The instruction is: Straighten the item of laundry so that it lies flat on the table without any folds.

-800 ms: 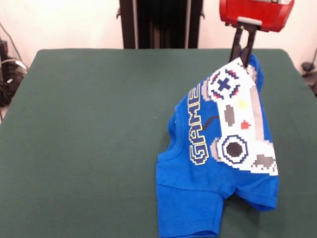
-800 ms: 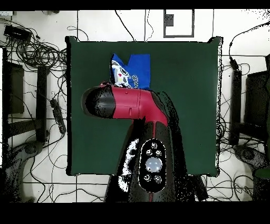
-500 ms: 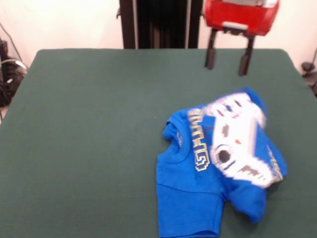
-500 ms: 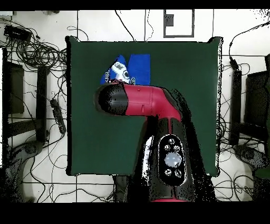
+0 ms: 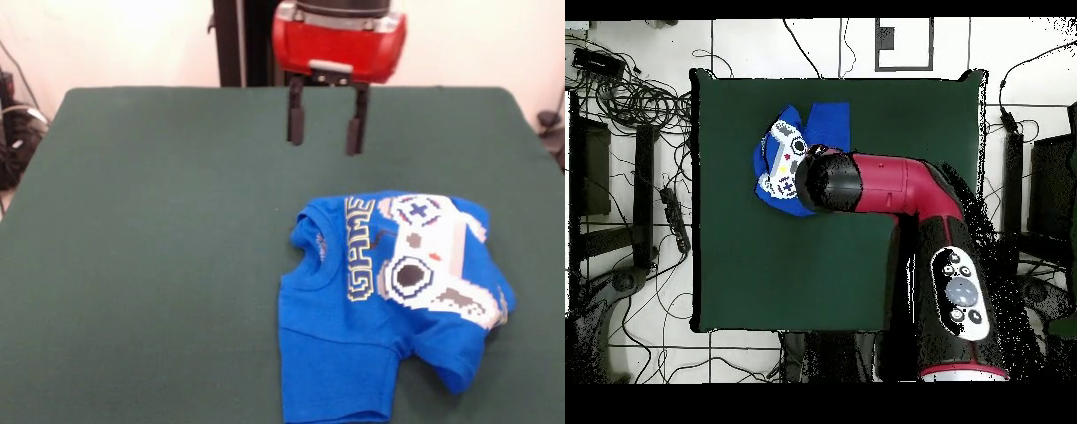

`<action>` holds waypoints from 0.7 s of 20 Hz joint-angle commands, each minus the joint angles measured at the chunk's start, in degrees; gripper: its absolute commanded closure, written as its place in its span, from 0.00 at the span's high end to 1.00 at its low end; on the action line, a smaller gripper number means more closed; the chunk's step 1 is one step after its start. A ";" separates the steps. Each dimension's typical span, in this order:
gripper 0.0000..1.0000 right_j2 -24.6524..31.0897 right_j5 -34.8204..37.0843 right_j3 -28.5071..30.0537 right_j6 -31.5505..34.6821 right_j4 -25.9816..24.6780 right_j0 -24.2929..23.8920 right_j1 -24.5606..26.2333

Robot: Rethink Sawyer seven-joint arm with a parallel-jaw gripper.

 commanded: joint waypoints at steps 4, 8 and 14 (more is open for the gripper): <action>1.00 13.49 0.35 7.53 -12.68 -5.46 -0.91 1.94; 1.00 14.49 0.24 7.78 -11.16 -6.76 -1.38 2.02; 1.00 15.85 0.72 7.47 -10.21 -8.31 -2.26 2.30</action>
